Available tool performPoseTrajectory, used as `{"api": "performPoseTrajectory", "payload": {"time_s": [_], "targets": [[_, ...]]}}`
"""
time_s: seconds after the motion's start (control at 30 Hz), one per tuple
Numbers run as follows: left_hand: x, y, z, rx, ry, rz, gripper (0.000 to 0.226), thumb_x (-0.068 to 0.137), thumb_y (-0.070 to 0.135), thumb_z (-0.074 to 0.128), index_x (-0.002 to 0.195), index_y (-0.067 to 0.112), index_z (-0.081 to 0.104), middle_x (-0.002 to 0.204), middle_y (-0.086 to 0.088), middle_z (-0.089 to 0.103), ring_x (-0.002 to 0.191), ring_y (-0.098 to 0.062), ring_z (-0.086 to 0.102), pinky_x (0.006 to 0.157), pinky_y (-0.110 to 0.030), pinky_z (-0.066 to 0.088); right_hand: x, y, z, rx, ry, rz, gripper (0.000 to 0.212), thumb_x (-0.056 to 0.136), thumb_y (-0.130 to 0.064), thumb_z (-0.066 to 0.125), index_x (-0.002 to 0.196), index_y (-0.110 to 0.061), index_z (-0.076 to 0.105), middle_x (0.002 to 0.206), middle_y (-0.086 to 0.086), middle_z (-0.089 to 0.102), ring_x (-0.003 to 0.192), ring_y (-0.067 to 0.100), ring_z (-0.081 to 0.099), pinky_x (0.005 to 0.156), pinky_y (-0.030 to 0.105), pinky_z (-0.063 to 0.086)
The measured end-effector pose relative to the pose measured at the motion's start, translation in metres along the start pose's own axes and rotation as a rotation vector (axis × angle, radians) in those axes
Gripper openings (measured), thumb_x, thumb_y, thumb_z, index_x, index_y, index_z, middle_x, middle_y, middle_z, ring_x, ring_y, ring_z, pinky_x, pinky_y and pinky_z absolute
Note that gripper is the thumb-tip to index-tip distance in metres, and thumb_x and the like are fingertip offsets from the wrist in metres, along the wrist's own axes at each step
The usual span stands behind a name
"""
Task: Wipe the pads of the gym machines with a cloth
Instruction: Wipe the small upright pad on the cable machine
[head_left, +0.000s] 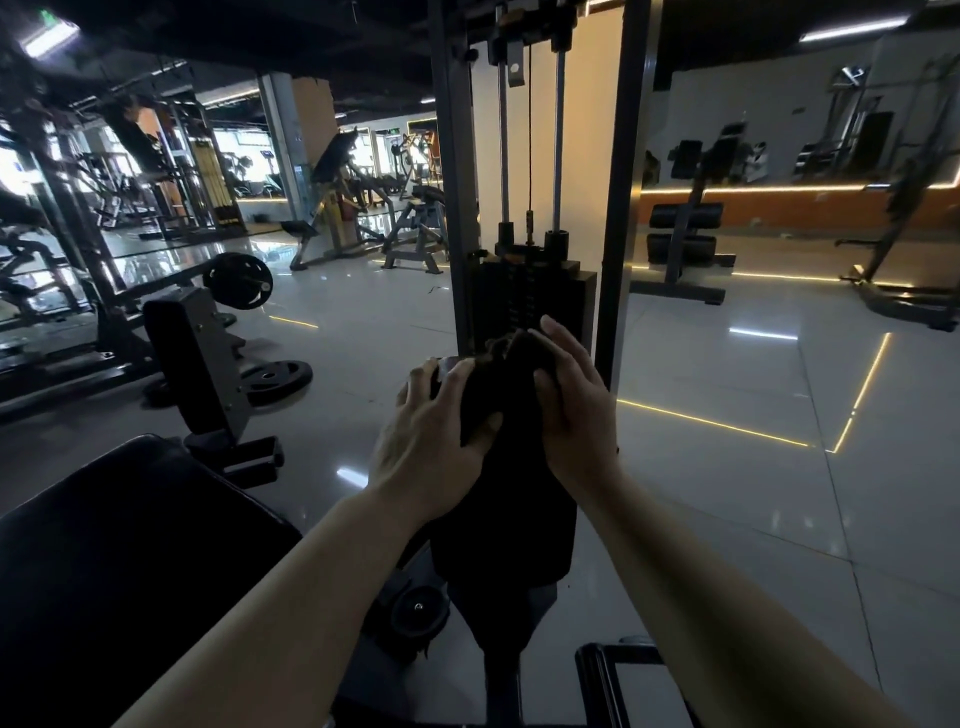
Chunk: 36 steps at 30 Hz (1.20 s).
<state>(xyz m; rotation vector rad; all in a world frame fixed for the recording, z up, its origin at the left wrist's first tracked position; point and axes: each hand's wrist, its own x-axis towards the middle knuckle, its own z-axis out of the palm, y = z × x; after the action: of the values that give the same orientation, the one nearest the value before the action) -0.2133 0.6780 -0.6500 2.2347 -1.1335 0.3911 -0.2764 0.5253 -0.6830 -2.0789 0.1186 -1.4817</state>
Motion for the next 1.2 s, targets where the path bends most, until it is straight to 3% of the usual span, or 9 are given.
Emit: {"api": "performPoseTrajectory", "payload": {"time_s": [0.2,0.27,0.33,0.43,0.63,0.77,0.97,1.1,1.2], "targets": [[-0.001,0.002,0.018,0.051,0.039,-0.016,0.078,0.079,0.061,0.047,0.146,0.029,0.022,0.155,-0.002,0.006,0.142,-0.027,0.008,0.107,-0.047,0.032,-0.06,0.028,0.017,-0.156,0.108,-0.161,0.052,0.101,-0.018,0.038,0.149,-0.03,0.024,0.16,-0.006,-0.001,0.146,0.031,0.012,0.116,0.046,0.025],[-0.001,0.0,0.023,0.049,0.066,-0.005,0.083,0.076,0.065,0.043,0.146,0.025,0.022,0.157,-0.002,0.002,0.144,-0.024,0.0,0.11,-0.05,0.029,-0.092,0.048,0.024,-0.192,0.083,-0.148,0.046,0.099,-0.014,0.04,0.145,-0.013,0.036,0.16,-0.008,-0.004,0.147,0.028,0.007,0.119,0.039,0.017],[-0.001,-0.002,0.026,0.056,0.083,0.021,0.087,0.075,0.068,0.04,0.145,0.02,0.022,0.156,-0.003,0.006,0.145,-0.022,-0.002,0.112,-0.05,0.027,-0.122,0.063,0.028,-0.224,0.033,-0.076,0.045,0.097,-0.01,0.043,0.14,0.001,0.039,0.159,-0.013,-0.001,0.147,0.017,0.007,0.119,0.03,0.015],[-0.002,-0.004,0.026,0.069,0.092,0.056,0.089,0.076,0.069,0.041,0.145,0.015,0.023,0.153,-0.003,0.014,0.143,-0.022,0.004,0.114,-0.045,0.025,-0.146,0.064,0.028,-0.277,-0.036,0.176,0.063,0.096,-0.008,0.049,0.149,-0.029,0.023,0.15,-0.032,0.015,0.136,-0.017,0.013,0.115,0.021,0.021],[-0.004,-0.002,0.023,0.051,0.091,0.049,0.086,0.078,0.065,0.042,0.146,0.017,0.022,0.153,0.0,0.015,0.143,-0.018,0.005,0.112,-0.039,0.024,-0.085,0.04,0.019,-0.18,0.083,-0.134,0.047,0.102,-0.026,0.034,0.145,-0.016,0.019,0.154,0.014,0.012,0.147,0.023,0.009,0.115,0.031,0.026],[-0.003,-0.002,0.024,0.035,0.118,0.056,0.087,0.076,0.071,0.03,0.143,0.017,0.027,0.15,-0.002,0.021,0.141,-0.02,0.012,0.109,-0.042,0.03,-0.033,0.018,0.016,-0.157,0.18,-0.096,0.048,0.099,-0.032,0.038,0.142,-0.014,0.026,0.143,0.007,0.028,0.132,0.027,0.036,0.104,0.037,0.043],[-0.002,-0.001,0.025,0.055,0.126,0.049,0.085,0.077,0.07,0.028,0.144,0.017,0.025,0.151,-0.001,0.019,0.141,-0.017,0.009,0.109,-0.039,0.027,-0.067,0.025,0.028,-0.106,0.268,0.033,0.057,0.099,-0.037,0.04,0.142,-0.004,0.023,0.143,0.017,0.034,0.133,0.024,0.034,0.11,0.017,0.03],[-0.002,-0.003,0.026,0.051,0.121,0.045,0.088,0.074,0.073,0.023,0.143,0.019,0.024,0.15,0.001,0.017,0.14,-0.016,0.009,0.107,-0.04,0.029,-0.135,0.047,0.033,-0.055,0.118,0.211,0.069,0.092,-0.046,0.044,0.147,-0.028,0.006,0.15,0.01,0.025,0.133,0.005,0.025,0.103,0.039,0.041],[-0.003,-0.002,0.027,0.063,0.128,0.043,0.085,0.077,0.071,0.03,0.144,0.018,0.023,0.15,0.001,0.017,0.141,-0.017,0.008,0.108,-0.04,0.028,-0.15,0.049,0.031,-0.063,0.018,0.29,0.075,0.087,-0.05,0.043,0.144,-0.043,-0.003,0.149,-0.001,0.016,0.133,0.018,0.028,0.099,0.052,0.044]]}}
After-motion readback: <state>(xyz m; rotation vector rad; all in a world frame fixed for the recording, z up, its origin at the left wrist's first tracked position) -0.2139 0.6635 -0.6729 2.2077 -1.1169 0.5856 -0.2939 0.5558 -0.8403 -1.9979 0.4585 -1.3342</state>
